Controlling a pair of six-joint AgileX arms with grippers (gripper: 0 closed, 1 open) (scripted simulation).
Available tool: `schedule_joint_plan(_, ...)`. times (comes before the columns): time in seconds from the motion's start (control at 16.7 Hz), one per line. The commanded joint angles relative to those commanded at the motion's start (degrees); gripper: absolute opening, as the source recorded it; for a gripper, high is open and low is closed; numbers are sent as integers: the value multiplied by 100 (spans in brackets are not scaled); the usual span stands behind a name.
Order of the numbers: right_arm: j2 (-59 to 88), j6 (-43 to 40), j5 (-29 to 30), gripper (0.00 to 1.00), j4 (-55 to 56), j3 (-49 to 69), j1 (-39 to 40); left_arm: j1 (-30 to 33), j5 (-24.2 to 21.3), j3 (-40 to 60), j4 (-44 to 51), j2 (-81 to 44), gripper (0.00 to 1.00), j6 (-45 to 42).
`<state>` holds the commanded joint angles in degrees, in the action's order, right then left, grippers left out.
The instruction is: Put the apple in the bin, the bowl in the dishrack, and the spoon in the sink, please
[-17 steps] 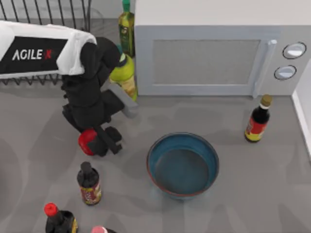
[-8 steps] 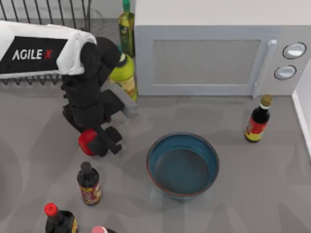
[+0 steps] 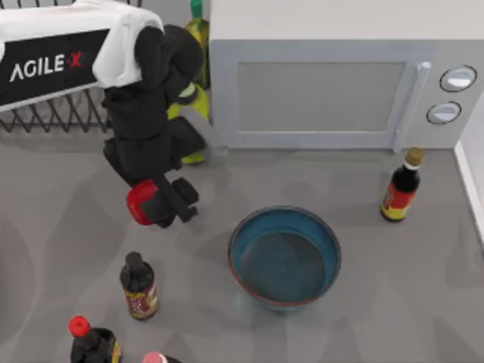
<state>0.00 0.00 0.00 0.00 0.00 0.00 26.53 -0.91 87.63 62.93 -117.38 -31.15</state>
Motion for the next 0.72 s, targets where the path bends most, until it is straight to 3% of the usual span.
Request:
schedule_joint_plan(0.36,0,0,0,100,0,0,0,-252,-137,691,949,275,0,44)
schedule_joint_plan(0.72,0,0,0,100,0,0,0,-258,-128,702,991,267,0,48)
